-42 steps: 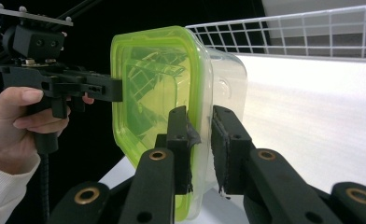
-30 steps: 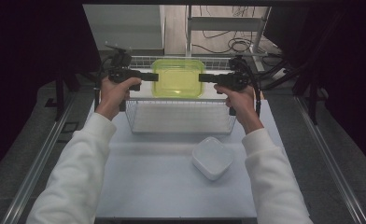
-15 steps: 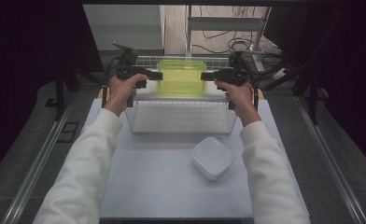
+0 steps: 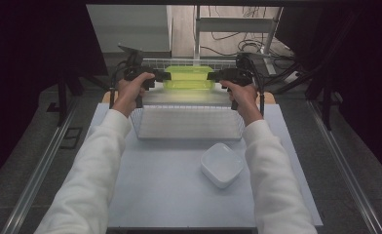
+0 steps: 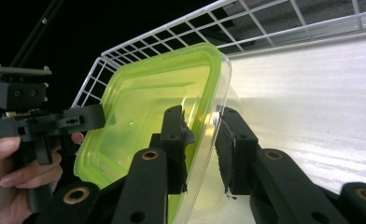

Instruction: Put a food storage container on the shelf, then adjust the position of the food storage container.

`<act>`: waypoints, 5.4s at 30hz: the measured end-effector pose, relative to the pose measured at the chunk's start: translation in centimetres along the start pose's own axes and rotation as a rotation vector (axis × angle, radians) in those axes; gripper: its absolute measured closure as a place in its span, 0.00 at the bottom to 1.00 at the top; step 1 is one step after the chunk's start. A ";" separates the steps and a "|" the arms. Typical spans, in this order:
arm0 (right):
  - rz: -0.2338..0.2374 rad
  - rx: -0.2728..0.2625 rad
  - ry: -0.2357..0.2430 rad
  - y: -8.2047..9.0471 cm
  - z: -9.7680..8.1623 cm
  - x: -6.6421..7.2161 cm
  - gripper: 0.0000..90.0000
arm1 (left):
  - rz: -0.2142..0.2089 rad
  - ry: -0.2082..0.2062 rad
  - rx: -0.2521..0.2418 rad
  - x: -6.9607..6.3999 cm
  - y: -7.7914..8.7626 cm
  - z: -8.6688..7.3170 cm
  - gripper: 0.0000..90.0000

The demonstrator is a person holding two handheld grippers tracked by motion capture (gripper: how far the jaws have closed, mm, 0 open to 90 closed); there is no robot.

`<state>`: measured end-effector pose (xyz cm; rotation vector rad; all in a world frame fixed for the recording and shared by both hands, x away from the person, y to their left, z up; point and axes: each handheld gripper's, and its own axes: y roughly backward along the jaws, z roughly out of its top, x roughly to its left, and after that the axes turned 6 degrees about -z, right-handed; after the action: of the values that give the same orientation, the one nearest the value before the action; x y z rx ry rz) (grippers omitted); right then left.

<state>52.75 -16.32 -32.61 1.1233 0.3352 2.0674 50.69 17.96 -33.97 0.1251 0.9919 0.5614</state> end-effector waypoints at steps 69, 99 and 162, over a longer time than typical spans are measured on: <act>-0.138 0.086 0.476 9.8 -18.3 -4.3 0.38 | 0.173 -0.388 0.107 -0.3 8.1 -22.5 0.33; -0.289 0.199 0.502 7.2 -17.6 -6.3 0.52 | 0.204 -0.366 0.151 1.2 6.9 -23.6 0.30; -0.252 0.452 0.824 -3.7 -19.2 -0.3 0.99 | 0.214 -0.336 0.237 2.7 5.5 -24.2 0.30</act>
<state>39.21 -11.73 -45.89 0.3572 1.3182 2.1804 29.80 20.40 -47.47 0.5255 0.7171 0.5932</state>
